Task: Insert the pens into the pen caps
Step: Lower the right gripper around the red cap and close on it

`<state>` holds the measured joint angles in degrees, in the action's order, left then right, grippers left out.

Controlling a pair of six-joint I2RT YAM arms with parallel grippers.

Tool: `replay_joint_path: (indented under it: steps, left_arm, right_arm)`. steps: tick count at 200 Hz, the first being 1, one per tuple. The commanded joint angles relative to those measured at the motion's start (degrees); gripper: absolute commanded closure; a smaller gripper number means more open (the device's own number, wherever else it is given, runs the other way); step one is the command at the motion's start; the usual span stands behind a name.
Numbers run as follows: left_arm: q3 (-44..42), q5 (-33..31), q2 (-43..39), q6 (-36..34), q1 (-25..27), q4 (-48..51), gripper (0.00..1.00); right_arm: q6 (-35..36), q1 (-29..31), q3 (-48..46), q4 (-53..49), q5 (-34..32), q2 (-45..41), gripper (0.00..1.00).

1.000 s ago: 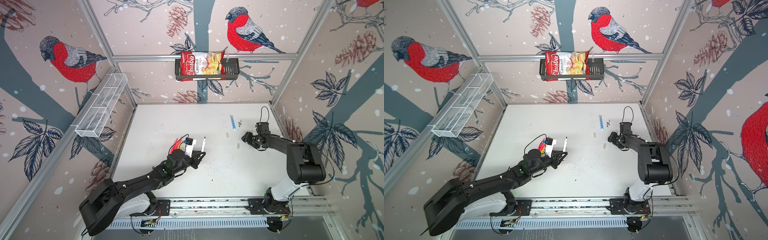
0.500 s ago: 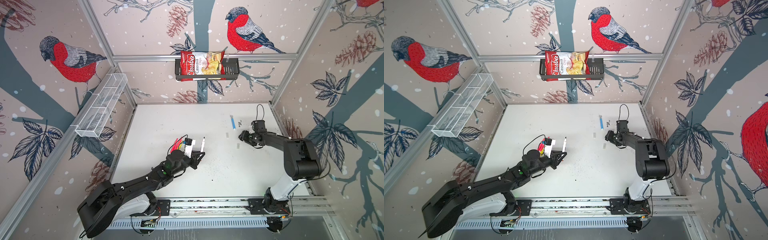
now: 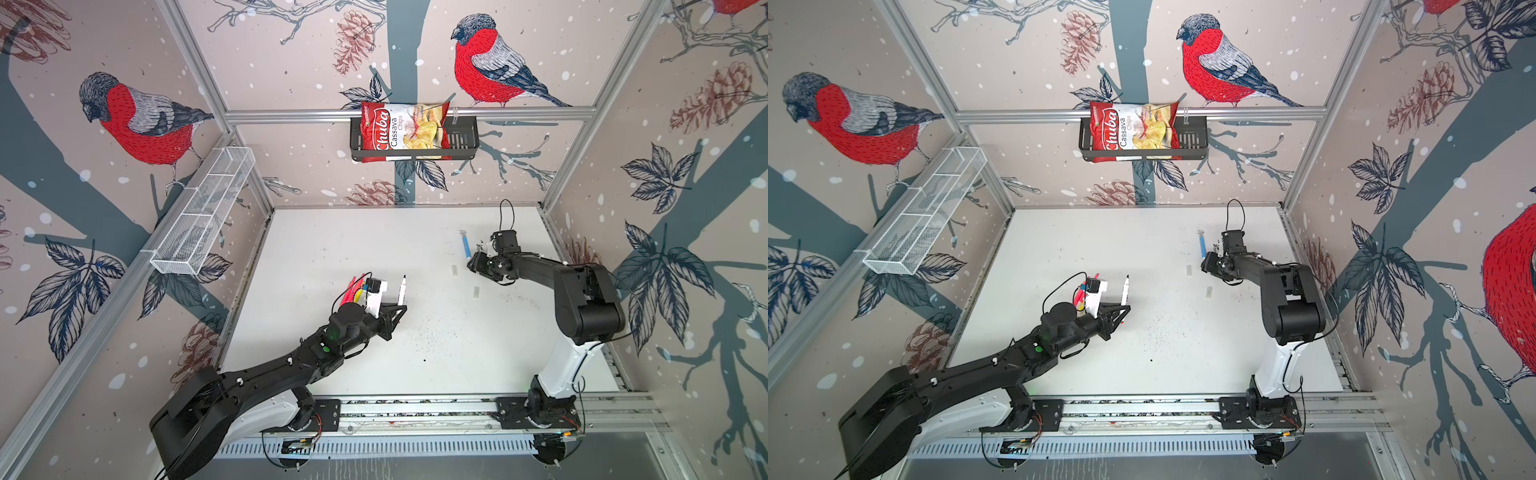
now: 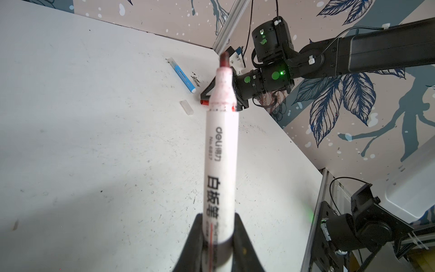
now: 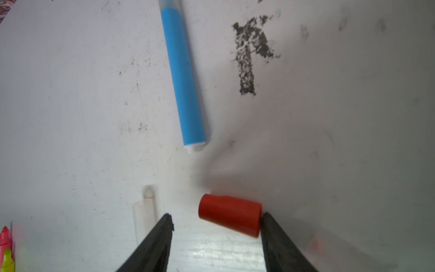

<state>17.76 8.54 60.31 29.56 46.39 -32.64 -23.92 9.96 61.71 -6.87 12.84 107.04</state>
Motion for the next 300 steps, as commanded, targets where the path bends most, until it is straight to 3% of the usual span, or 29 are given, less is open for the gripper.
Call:
replay_joint_path:
  steps: [1,145,221,300]
  left_arm:
    - [-0.4,-1.1,-0.7,-0.5,-0.1,-2.1,1.00]
    - [-0.9,-1.9,-2.4,-1.0,-0.5,-1.3,1.00]
    - [-0.6,-1.6,-2.3,-1.1,-0.9,-1.3,1.00]
    - [-1.3,-1.9,-3.4,-1.0,-1.0,-0.7,1.00]
  right_arm:
    - [0.4,0.6,1.7,-3.5,-1.6,1.5,0.39]
    - [-4.8,5.1,5.1,-6.5,-16.6,-0.2,0.39]
    - [-5.1,7.5,2.6,-4.6,-6.9,-1.3,0.39]
    - [-4.6,6.0,3.1,-4.2,-6.9,1.8,0.40]
